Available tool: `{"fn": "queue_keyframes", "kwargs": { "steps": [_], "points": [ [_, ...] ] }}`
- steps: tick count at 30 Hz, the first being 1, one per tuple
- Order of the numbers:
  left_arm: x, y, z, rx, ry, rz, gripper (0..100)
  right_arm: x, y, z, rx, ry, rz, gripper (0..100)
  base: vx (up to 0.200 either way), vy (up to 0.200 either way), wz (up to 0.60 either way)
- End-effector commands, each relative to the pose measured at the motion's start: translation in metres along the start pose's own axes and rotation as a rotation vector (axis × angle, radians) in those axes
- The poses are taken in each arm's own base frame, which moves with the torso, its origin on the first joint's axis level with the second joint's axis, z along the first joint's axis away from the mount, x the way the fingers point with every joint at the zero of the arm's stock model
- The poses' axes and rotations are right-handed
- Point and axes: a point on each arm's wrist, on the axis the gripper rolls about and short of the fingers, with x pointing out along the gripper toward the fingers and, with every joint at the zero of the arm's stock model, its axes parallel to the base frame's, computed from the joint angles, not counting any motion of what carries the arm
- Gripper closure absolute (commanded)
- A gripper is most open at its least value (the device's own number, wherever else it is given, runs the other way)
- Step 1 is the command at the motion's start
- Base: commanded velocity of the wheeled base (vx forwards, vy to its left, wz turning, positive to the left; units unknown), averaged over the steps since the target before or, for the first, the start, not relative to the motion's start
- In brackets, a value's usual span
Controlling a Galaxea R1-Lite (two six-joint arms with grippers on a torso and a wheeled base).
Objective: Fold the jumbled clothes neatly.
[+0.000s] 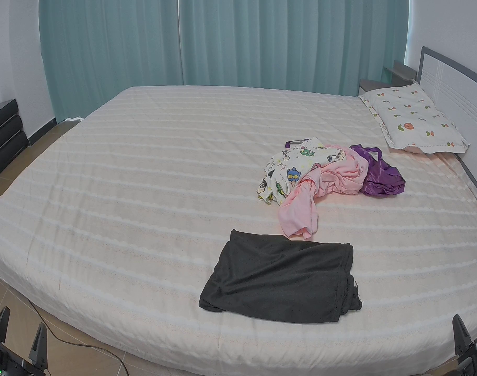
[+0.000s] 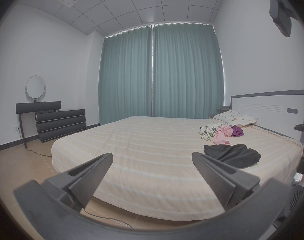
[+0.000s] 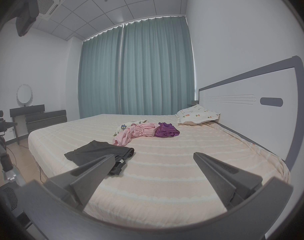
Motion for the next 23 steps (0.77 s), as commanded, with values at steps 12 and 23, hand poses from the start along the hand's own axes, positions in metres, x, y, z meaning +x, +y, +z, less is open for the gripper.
{"fn": "queue_keyframes", "kwargs": {
  "steps": [12,23],
  "points": [
    [0.0,0.0001,-0.0051,0.0,0.001,0.0,0,-0.0001,0.0,-0.0045,0.0,0.0,0.001,0,0.0,0.0,0.0],
    [0.0,0.0001,-0.0052,-0.002,0.002,0.0,0,-0.0001,0.0,-0.0045,0.0,0.0,0.001,0,0.0,0.0,0.0]
  ]
}}
